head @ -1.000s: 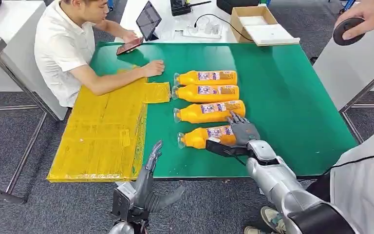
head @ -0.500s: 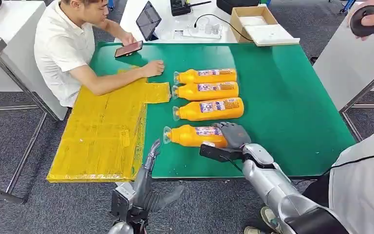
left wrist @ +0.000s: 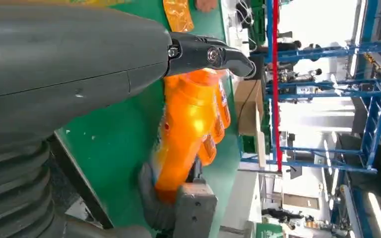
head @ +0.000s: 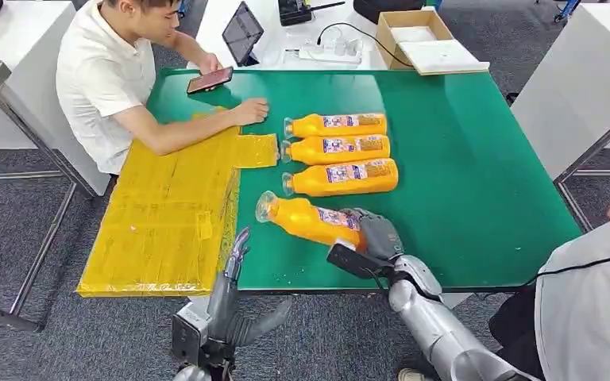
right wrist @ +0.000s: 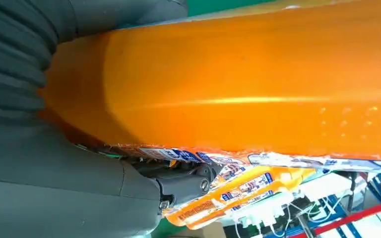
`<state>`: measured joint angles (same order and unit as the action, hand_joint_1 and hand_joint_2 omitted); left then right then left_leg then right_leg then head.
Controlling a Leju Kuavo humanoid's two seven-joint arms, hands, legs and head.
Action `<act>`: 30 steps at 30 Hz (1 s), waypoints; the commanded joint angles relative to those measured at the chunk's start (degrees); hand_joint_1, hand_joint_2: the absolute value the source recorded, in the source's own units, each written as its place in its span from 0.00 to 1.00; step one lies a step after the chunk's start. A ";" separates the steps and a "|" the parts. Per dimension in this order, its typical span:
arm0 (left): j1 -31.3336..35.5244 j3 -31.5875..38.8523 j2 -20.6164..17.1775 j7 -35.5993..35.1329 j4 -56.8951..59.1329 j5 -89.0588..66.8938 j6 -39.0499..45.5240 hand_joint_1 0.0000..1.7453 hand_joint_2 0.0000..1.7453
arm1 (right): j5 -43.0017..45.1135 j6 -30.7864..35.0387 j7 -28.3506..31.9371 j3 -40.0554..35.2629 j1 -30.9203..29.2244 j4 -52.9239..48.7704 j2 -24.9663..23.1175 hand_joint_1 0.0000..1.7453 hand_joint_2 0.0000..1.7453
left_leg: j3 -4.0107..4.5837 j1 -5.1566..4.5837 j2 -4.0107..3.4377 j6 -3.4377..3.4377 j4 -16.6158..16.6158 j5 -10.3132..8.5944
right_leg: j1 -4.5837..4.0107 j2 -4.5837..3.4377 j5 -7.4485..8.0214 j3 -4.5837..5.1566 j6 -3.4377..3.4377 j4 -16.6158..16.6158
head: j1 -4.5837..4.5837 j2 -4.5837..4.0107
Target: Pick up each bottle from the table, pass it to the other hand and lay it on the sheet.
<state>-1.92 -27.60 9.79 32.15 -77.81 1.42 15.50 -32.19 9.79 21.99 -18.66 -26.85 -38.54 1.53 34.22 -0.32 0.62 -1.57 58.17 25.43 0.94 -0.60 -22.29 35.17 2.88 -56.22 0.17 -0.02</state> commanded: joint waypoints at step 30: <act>2.18 -5.44 -3.16 -2.06 0.18 8.48 -5.64 0.00 1.00 | 10.06 8.18 8.26 -14.89 10.23 -3.76 -11.06 1.00 1.00 | 0.06 0.11 0.00 0.13 -0.11 0.07 | -0.09 -0.02 -0.09 0.07 -0.16 0.06 | -0.02 0.00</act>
<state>-2.04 -31.50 7.93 30.03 -80.24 9.73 11.19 -21.15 17.57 29.88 -28.04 -12.84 -57.30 -6.82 34.61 -0.27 0.76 -1.56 58.16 25.42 0.94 -0.59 -22.33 35.54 2.85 -56.26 0.15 -0.02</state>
